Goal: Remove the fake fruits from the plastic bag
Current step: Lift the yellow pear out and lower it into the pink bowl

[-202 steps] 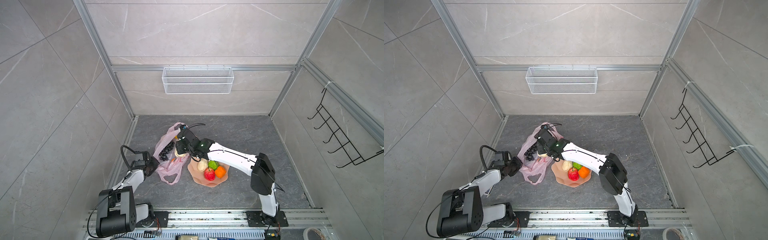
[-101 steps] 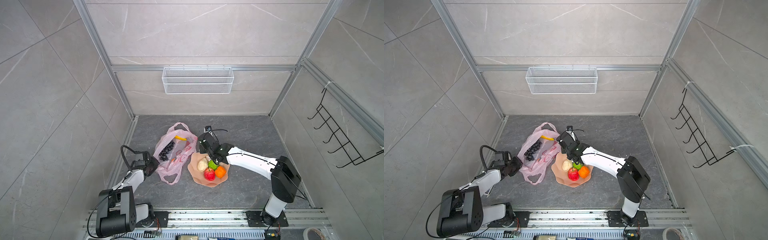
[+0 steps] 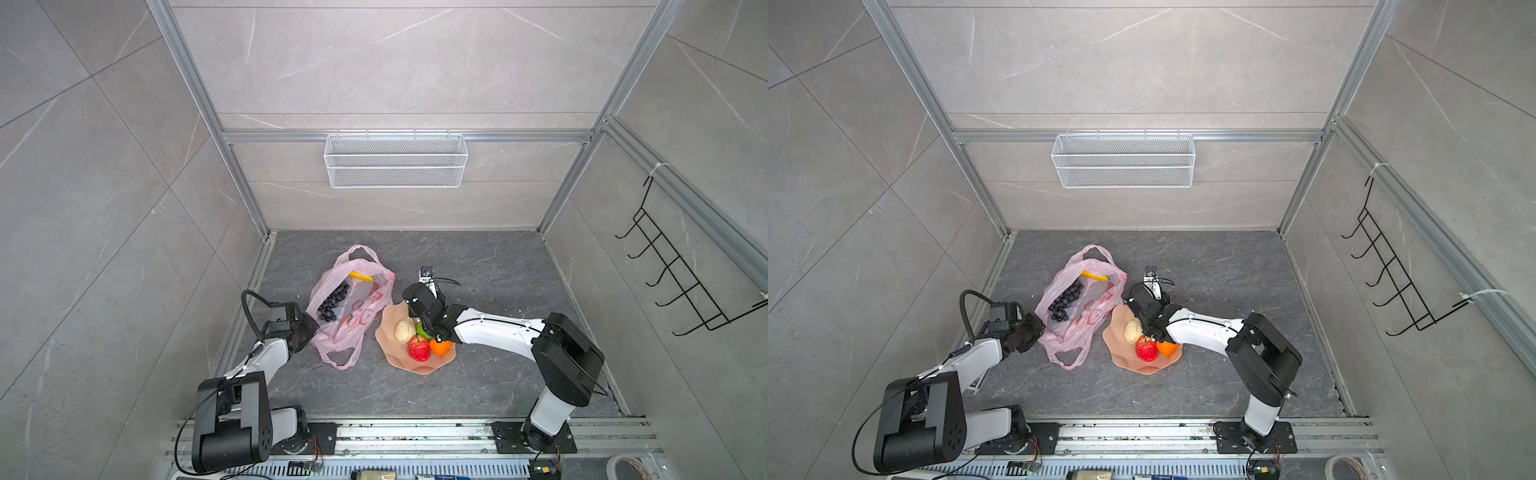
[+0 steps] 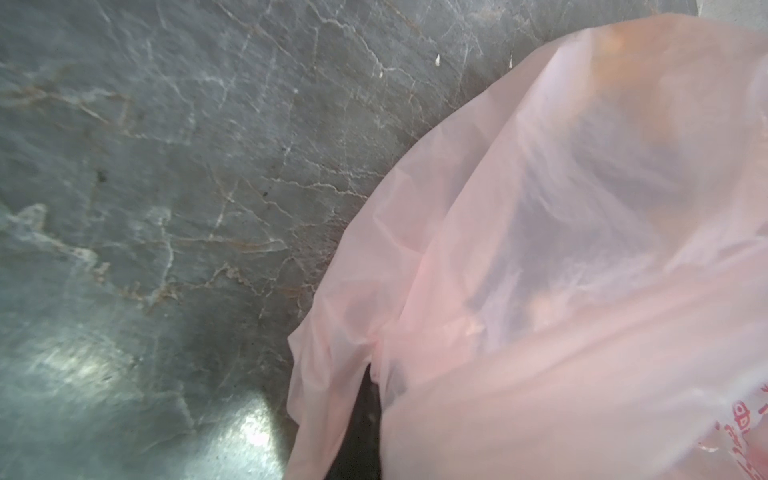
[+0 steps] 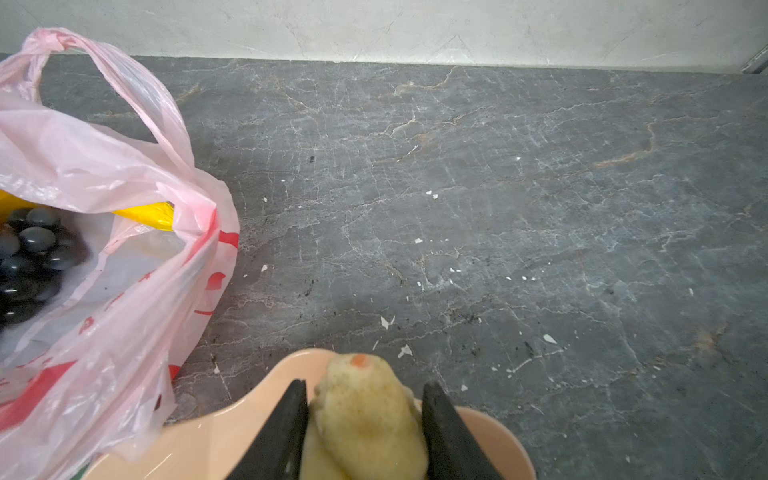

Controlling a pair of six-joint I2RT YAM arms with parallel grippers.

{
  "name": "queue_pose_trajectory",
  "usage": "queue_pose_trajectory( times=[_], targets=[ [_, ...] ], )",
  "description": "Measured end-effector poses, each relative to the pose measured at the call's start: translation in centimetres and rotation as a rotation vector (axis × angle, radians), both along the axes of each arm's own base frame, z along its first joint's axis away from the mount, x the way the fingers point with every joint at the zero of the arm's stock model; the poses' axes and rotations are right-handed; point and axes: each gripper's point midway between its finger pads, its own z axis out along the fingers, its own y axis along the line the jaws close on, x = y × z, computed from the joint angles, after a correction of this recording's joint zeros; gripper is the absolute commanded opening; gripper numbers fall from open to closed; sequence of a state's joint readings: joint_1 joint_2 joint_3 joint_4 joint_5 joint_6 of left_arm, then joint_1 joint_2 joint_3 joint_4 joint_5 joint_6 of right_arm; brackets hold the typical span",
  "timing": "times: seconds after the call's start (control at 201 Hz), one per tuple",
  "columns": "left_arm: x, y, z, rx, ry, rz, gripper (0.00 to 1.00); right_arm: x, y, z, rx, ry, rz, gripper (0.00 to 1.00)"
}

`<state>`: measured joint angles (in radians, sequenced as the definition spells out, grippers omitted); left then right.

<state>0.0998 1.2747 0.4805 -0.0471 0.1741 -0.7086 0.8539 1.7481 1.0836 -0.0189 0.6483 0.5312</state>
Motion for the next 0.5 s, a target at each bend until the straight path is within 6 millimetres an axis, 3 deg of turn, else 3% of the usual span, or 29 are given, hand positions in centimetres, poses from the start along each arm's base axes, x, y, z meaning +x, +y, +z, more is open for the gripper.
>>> queue_pose_trajectory(
  times=[0.129,0.503],
  targets=[
    [0.0,0.0,-0.1,0.0,0.003,0.0,0.0,0.2,0.3,0.4,0.026,-0.02,-0.001,0.34],
    [0.0,0.1,-0.1,0.006,0.004,0.004,0.0,-0.7,0.1,-1.2,0.028,-0.002,-0.002,0.41]
  ],
)
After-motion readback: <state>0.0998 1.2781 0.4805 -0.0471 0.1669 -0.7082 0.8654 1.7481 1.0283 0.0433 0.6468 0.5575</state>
